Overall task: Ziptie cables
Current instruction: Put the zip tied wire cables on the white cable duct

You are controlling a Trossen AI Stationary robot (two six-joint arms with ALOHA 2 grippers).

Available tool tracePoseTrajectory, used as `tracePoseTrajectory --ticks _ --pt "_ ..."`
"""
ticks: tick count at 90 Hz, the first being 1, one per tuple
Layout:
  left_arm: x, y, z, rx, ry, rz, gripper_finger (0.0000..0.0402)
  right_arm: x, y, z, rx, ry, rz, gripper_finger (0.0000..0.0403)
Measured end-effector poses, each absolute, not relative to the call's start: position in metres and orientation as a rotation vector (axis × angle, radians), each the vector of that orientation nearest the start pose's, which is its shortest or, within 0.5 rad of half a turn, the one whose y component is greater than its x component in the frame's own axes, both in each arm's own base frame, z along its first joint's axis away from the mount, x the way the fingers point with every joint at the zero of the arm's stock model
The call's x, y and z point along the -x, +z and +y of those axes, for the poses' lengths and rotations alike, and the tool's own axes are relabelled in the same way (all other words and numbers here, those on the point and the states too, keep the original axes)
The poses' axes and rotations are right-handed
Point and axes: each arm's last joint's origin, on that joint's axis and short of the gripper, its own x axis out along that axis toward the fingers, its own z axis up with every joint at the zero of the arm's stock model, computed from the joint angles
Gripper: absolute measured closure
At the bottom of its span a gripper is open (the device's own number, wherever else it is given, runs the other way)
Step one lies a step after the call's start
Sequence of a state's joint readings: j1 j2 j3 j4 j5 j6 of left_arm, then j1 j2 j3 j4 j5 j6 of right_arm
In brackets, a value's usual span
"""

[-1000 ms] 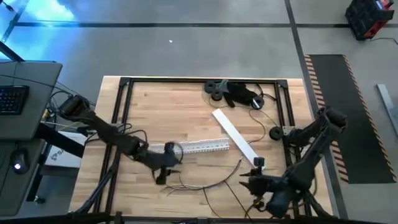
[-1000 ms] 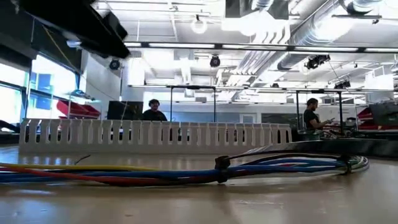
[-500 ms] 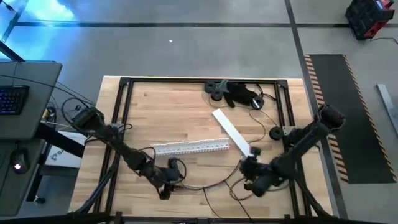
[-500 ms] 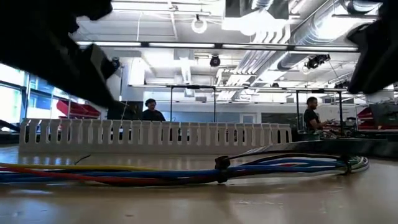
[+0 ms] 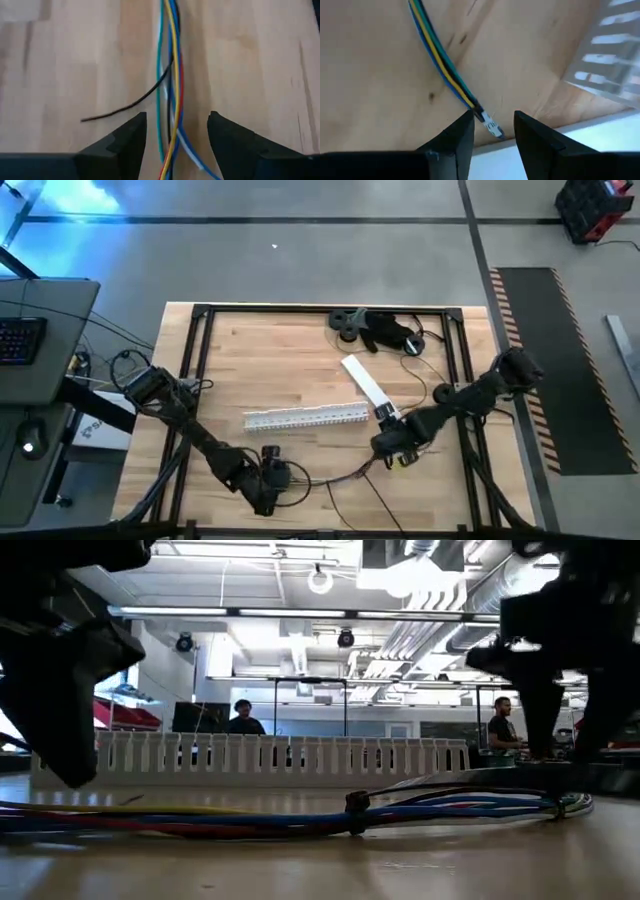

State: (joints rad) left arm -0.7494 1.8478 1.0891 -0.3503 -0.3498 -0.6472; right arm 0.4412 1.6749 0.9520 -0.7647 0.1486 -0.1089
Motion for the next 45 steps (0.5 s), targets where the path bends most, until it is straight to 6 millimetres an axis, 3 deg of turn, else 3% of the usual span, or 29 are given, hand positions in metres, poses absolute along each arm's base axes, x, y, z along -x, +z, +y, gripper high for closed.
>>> tracePoseTrajectory --ticks 18,37,45 --pt "-0.258 0.143 -0.242 0.049 0.015 0.983 0.0216 -0.258 0.134 0.116 0.552 0.342 1.485 0.0297" --pt "-0.257 0.121 -0.248 0.048 0.08 0.995 0.0216 -0.257 0.126 0.12 0.501 0.285 1.527 0.0384" --pt "-0.258 0.114 -0.249 0.057 0.127 0.988 0.0216 -0.255 0.127 0.123 0.471 0.249 1.522 0.0391"
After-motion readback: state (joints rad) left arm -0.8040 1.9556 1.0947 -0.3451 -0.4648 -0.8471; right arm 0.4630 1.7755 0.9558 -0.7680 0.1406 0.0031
